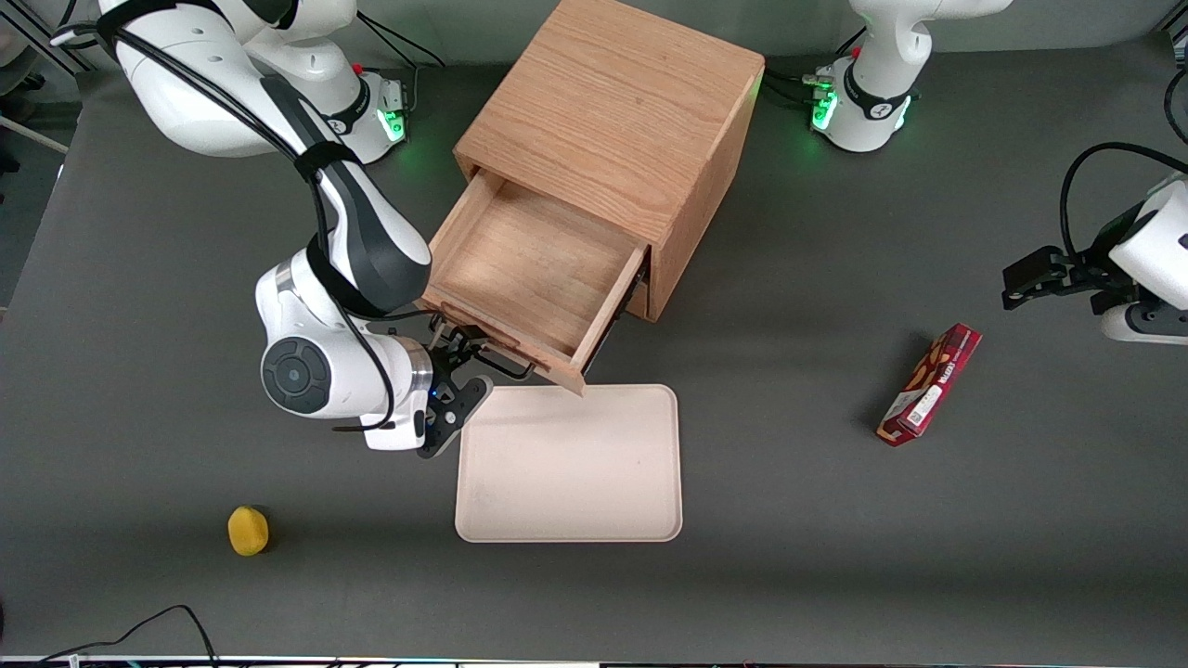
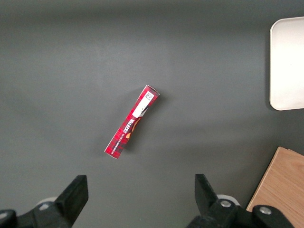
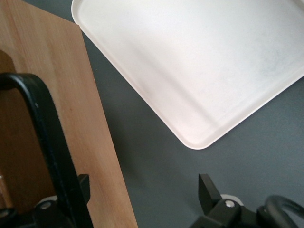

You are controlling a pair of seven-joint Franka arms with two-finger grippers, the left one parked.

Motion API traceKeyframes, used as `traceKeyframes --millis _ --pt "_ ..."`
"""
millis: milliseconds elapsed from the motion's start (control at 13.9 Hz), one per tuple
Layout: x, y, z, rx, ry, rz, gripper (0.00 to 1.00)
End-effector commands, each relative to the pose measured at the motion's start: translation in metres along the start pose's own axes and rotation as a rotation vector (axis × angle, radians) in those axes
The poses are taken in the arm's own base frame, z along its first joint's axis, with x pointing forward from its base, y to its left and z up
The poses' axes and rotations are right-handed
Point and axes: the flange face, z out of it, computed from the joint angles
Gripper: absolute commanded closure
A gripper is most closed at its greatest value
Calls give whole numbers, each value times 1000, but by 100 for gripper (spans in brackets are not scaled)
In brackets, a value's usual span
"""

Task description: Open upper drawer

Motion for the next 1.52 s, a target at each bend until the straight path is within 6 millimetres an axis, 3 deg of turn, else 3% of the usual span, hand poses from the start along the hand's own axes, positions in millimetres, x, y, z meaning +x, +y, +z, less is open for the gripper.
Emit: traceKeyframes --millis 0,794,1443 --pt "6 13 -2 -30 -5 -19 0" --pt "2 40 -28 -59 0 -24 0" --pt "-2 34 -69 -66 10 -28 0"
